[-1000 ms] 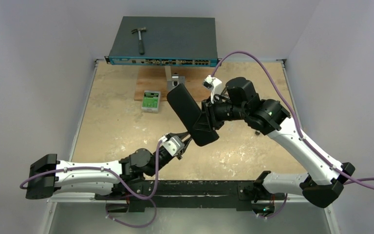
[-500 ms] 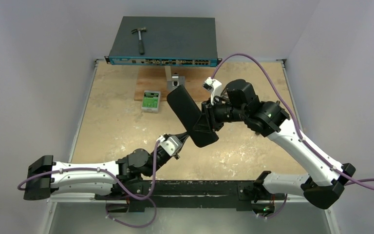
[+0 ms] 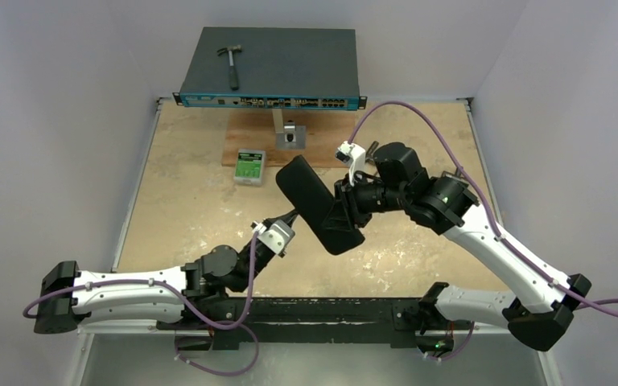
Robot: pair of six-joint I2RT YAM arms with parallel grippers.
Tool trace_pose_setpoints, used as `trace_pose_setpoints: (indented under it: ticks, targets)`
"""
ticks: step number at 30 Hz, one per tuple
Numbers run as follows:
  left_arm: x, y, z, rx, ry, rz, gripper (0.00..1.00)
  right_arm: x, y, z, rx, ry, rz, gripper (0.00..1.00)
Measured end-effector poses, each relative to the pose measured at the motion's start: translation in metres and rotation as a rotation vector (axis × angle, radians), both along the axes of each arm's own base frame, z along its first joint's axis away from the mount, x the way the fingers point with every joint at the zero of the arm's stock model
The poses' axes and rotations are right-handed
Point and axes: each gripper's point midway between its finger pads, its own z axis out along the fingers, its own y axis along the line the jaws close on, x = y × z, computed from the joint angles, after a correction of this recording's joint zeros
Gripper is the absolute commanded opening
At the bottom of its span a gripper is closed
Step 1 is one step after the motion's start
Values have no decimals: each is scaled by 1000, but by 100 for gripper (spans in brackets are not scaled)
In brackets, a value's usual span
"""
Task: Sort the hair-cutting tools
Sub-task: Zip the hairdressing tool bag.
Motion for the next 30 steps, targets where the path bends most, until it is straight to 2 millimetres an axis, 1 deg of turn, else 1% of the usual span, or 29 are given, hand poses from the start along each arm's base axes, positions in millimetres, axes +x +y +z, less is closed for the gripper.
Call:
trace_pose_setpoints:
  ticks: [10,15,25,30]
  targets:
    - [8,20,5,64,-28,93,0,-19,-12,-21,-22,25,50,0]
    - [11,27,10,90,-51,125,0,-27,-17,-27,-21,26,73,0]
    - [14,32,27,169,-133,148,0,-35,-17,-26,14,-15,100,0]
    - [14,33,38,248,-191,142,0,-39,-16,-27,27,-32,112,0]
